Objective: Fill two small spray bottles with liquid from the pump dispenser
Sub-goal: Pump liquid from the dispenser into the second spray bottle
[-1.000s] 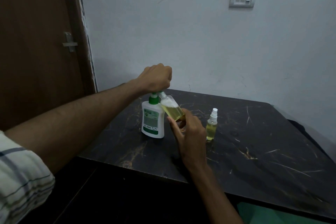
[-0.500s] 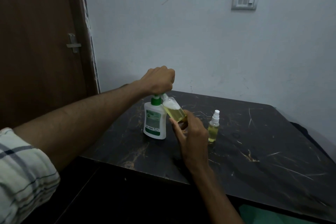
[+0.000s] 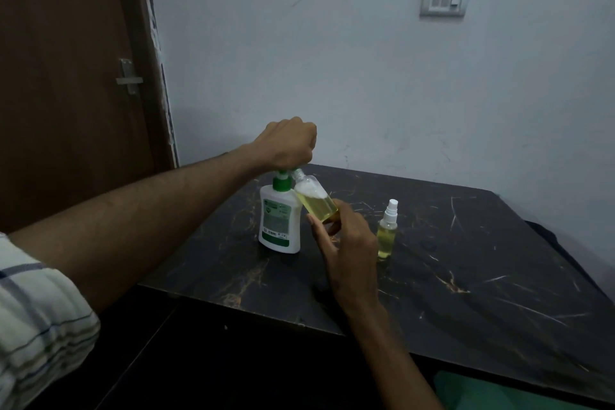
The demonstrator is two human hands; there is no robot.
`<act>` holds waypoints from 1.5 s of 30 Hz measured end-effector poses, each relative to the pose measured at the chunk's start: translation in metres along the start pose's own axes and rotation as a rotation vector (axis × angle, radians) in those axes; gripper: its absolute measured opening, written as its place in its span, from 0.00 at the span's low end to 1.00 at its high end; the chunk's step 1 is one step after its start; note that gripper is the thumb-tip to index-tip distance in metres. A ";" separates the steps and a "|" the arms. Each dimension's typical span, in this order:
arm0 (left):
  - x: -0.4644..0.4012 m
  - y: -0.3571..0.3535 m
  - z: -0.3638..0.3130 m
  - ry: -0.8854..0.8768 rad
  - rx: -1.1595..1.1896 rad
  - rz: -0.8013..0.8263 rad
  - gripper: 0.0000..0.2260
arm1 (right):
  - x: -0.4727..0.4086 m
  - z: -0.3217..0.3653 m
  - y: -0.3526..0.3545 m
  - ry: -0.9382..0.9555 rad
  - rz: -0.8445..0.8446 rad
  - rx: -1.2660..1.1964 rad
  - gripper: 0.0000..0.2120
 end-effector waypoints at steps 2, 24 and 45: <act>-0.001 0.001 0.000 0.002 -0.001 -0.010 0.12 | 0.000 0.000 0.000 0.002 0.004 0.005 0.24; 0.000 0.005 0.000 -0.008 0.002 -0.006 0.13 | 0.000 -0.001 -0.001 -0.001 0.015 0.010 0.23; 0.002 0.003 -0.003 -0.041 -0.052 -0.016 0.13 | 0.000 -0.003 -0.002 -0.008 0.017 0.009 0.23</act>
Point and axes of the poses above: each hand's wrist, its own x-axis away from the middle knuckle, its own y-axis out of the back of the hand, z = x × y, the point moved 3 cm from there along -x, towards the middle knuckle, and after that the axes turned 14 degrees about y, right-handed, at the moved point
